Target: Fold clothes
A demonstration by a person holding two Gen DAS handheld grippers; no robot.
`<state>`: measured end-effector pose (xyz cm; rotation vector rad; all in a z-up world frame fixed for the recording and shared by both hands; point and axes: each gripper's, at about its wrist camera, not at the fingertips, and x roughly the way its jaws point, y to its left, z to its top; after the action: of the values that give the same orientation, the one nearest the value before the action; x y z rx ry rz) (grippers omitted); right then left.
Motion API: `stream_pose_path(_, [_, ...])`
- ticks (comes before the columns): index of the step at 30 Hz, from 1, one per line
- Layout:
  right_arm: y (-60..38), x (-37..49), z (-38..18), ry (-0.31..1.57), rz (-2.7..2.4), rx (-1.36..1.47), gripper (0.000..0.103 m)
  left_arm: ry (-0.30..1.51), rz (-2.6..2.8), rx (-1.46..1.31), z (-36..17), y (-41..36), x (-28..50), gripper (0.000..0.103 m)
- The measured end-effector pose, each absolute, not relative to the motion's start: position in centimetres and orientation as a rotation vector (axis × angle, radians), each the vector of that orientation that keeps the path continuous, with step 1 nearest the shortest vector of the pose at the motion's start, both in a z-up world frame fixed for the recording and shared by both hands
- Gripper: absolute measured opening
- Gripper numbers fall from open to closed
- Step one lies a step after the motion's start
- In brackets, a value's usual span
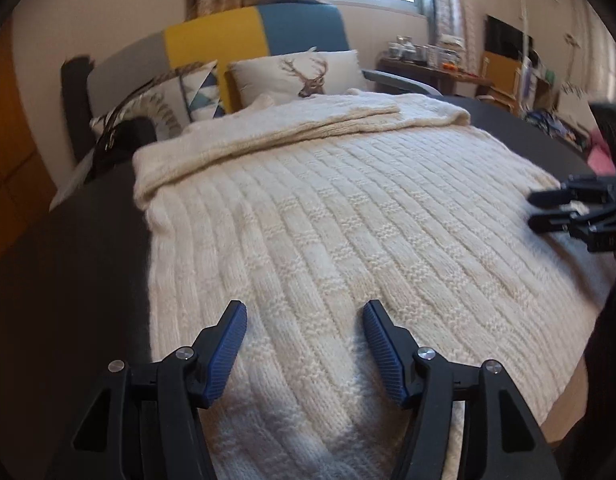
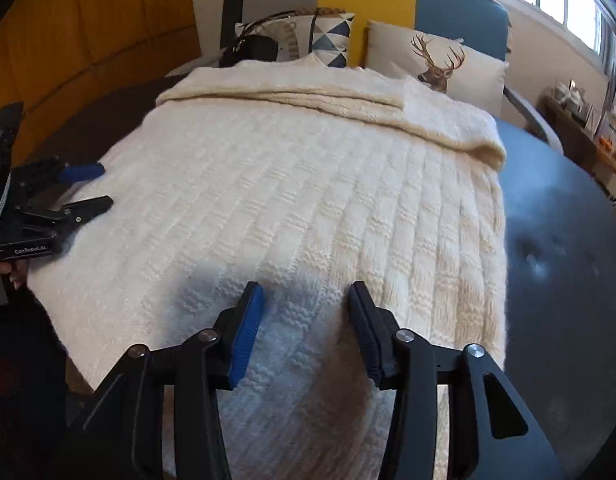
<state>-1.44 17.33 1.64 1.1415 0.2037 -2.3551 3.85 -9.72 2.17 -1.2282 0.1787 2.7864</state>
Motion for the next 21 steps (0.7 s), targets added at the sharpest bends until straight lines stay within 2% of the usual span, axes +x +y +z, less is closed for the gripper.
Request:
stream_pose_path(7, [16.7,-3.4,4.3,0.114,-2.441,1.137,0.049,0.102,2.931,-1.300,3.8,-8.7,2.5,0.062])
stream_pose_path(12, [15.4,-7.8,4.2,-0.039,-2.489,1.181,0.050,-0.037,3.034,-1.315,4.4,-10.1,0.6,0.062])
stream_pose_path(16, [15.1,-9.8,3.0,-0.038,-2.525,1.225,0.050,-0.056,3.037,-1.437,2.6,-11.1,-1.0,0.062])
stream_pose_path(18, [15.1,-9.9,2.6,-0.041,-2.532,1.226,0.050,-0.140,3.043,-1.408,2.2,-11.8,-0.6,0.063])
stream_pose_path(21, [15.1,-10.2,1.9,-0.046,-2.543,1.227,0.050,-0.155,3.053,-1.387,2.0,-11.9,-0.2,0.063])
